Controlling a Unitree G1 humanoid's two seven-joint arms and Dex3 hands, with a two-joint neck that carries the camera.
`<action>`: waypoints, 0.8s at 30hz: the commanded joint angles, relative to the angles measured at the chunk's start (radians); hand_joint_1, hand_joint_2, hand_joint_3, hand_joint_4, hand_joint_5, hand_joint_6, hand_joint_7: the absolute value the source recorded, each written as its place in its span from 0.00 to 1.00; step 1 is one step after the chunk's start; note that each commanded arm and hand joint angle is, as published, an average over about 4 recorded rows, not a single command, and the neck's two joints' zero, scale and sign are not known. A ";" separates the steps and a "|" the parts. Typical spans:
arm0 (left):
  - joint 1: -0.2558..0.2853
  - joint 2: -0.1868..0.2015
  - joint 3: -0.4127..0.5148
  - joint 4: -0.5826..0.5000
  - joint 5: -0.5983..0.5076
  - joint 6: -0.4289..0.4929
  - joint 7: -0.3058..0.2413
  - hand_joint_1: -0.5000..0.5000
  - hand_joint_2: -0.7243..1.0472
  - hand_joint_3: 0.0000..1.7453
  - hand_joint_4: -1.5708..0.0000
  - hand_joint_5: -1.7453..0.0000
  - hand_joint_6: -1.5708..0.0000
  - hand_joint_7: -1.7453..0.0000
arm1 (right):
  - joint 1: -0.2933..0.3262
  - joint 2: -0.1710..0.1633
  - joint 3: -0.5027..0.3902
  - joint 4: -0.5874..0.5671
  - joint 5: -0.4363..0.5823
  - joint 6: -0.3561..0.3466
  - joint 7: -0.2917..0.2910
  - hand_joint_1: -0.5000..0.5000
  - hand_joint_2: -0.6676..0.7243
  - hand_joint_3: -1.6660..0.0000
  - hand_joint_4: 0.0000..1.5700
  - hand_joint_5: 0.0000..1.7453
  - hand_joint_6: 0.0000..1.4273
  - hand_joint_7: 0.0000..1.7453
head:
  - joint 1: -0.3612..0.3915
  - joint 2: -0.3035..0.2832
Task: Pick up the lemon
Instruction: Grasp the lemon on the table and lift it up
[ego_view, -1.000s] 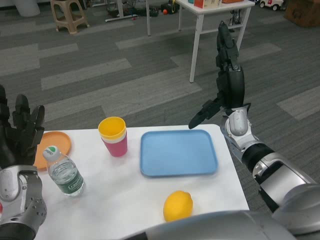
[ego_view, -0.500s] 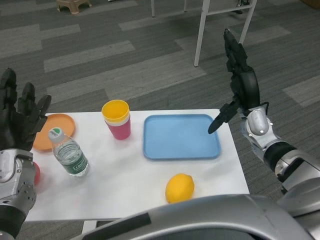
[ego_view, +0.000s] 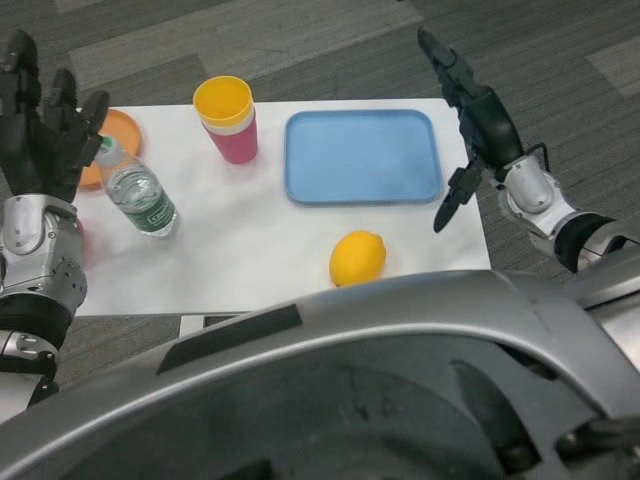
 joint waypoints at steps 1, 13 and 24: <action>-0.022 0.018 -0.013 0.017 -0.005 0.036 -0.007 0.04 1.00 0.05 1.00 0.88 1.00 0.92 | 0.008 -0.028 0.062 0.008 0.003 0.004 0.032 0.33 0.76 1.00 0.00 0.00 0.00 0.00 | 0.002 -0.019; -0.084 0.021 -0.095 0.114 -0.077 0.046 -0.016 0.04 1.00 0.05 1.00 0.88 1.00 0.92 | -0.201 -0.088 0.457 0.028 0.008 0.030 0.239 0.33 0.52 1.00 0.00 0.00 0.00 0.00 | -0.023 -0.059; -0.148 0.030 -0.187 0.163 -0.159 0.046 -0.021 0.04 1.00 0.05 1.00 0.88 1.00 0.92 | -0.356 -0.055 0.635 0.063 -0.014 0.037 0.336 0.33 0.31 1.00 0.00 0.00 0.00 0.00 | -0.054 -0.032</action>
